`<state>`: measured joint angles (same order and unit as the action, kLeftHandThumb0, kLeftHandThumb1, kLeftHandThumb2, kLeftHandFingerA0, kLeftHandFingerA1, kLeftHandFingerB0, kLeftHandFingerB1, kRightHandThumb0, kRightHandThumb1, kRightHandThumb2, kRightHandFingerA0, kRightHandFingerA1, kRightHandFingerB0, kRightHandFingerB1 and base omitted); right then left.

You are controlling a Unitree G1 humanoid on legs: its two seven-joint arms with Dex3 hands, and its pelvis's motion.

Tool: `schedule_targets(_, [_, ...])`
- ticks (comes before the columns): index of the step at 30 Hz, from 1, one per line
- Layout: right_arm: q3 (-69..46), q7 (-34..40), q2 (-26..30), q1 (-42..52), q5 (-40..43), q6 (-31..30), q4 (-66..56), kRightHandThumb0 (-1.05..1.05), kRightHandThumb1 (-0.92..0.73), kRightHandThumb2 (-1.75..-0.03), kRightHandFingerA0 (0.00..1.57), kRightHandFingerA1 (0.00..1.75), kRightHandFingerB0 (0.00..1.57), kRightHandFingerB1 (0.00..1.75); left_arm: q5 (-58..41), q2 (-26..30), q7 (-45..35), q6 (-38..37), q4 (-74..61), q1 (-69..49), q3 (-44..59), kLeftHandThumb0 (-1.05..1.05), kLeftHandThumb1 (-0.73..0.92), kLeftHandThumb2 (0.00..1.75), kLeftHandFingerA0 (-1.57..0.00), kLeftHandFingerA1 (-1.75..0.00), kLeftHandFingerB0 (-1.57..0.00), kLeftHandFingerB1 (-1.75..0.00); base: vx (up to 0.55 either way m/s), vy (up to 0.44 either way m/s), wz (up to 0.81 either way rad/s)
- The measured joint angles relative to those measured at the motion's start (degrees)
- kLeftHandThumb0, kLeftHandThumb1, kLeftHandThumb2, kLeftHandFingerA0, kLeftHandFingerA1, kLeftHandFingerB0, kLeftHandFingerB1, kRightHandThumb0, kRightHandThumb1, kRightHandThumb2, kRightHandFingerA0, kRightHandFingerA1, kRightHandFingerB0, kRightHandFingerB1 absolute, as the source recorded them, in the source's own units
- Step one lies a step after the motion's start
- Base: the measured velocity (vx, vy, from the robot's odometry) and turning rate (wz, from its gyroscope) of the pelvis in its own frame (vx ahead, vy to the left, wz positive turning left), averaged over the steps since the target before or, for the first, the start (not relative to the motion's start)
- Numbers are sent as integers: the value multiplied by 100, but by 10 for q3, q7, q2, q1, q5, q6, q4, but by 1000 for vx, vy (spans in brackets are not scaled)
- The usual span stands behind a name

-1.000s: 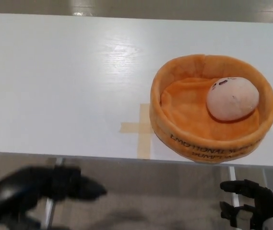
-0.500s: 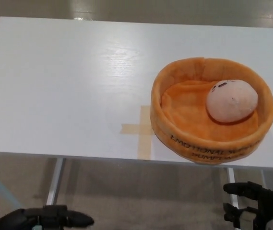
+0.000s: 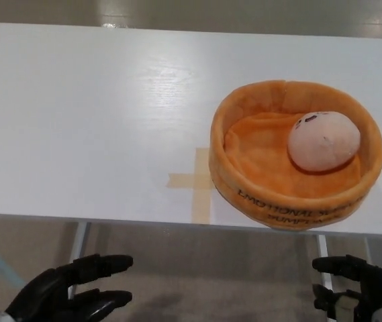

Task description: Use the left hand to pick up the pink round toy on the left and place it inside the orange plate on the desk.

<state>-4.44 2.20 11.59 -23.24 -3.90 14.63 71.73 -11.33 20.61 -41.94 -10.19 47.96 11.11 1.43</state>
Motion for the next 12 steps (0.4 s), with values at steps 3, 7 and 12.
schedule_targets(3, [0, 0, 0, 0, 0, 0, 0, -12, -60, -57, 68, 98, 55, 77, 19, -3, 35, -5, 49, 25, -15, -54, 60, 59, -28, -33, -34, -31, 0, 0, 0])
schedule_targets(7, [0, 0, 0, 0, 0, 0, 0, -14, -59, -57, 70, 101, 58, 80, 35, -3, 64, -7, 80, 40, -31, -76, 58, 92, -5, -29, -15, -42, 0, 0, 0])
schedule_targets(12, [0, 0, 0, 0, 0, 0, 0, -15, -58, -57, 70, 104, 58, 80, 69, -2, 121, -8, 131, 66, -72, -76, 52, 88, -6, -30, -11, -37, 0, 0, 0])
